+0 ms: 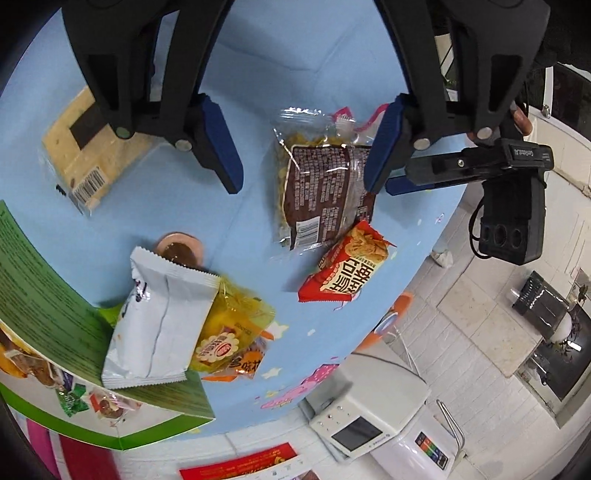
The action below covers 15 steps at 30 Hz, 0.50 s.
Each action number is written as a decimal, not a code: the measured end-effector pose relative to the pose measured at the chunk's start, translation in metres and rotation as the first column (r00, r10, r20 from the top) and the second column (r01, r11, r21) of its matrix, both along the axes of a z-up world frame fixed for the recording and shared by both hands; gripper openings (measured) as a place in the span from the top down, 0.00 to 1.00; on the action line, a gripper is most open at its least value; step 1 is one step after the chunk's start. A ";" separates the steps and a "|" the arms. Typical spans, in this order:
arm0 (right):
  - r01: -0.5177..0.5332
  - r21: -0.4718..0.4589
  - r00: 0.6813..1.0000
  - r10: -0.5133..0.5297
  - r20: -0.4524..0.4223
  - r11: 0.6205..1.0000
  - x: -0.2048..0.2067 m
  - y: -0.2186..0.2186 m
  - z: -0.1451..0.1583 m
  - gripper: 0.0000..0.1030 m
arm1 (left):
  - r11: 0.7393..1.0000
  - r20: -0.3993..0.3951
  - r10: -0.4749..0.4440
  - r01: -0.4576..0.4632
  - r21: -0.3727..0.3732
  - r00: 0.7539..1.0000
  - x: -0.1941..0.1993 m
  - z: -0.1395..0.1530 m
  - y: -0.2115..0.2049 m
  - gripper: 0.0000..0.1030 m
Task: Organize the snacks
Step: 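Grasp the brown-printed peanut bag with both grippers together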
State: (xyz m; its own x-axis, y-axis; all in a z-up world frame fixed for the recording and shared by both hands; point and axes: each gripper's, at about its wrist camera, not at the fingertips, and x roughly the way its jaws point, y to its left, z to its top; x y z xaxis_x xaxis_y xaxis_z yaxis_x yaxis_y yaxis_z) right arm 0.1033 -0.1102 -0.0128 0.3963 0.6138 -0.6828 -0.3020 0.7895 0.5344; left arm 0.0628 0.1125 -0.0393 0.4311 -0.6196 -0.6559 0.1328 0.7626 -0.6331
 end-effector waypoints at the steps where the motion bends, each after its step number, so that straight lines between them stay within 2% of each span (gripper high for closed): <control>1: -0.021 -0.012 1.000 0.021 -0.017 1.000 0.006 0.003 -0.002 0.35 | 1.000 0.002 0.002 -0.002 -0.008 1.000 0.000 -0.001 -0.001 0.23; 2: -0.044 -0.018 0.998 0.043 -0.036 0.999 0.010 0.005 -0.003 0.36 | 1.000 0.005 0.006 -0.006 -0.008 1.000 0.000 -0.001 -0.002 0.24; 4: -0.071 -0.025 0.995 0.069 -0.066 0.997 0.019 0.010 -0.007 0.49 | 1.000 0.011 0.010 -0.010 -0.003 1.000 0.002 -0.002 -0.005 0.25; 8: -0.116 -0.031 0.988 0.112 -0.105 0.993 0.026 0.017 -0.017 0.52 | 1.000 -0.002 0.017 -0.017 -0.019 1.000 0.008 -0.007 -0.007 0.33; 13: -0.116 0.066 0.984 0.124 -0.128 0.991 0.030 0.014 -0.025 0.59 | 1.000 -0.002 0.007 -0.007 -0.010 1.000 0.015 -0.010 -0.011 0.40; 15: -0.122 0.084 0.983 0.132 -0.125 0.989 0.030 0.015 -0.027 0.61 | 1.000 -0.004 0.007 -0.007 -0.009 1.000 0.018 -0.011 -0.013 0.46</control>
State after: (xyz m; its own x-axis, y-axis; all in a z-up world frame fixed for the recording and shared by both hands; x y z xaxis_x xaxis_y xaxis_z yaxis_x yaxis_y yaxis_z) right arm 0.1330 -0.0956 -0.0400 0.2231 0.7050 -0.6732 -0.3214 0.7052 0.6320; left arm 0.0809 0.0999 -0.0501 0.4330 -0.6222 -0.6522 0.1248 0.7580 -0.6402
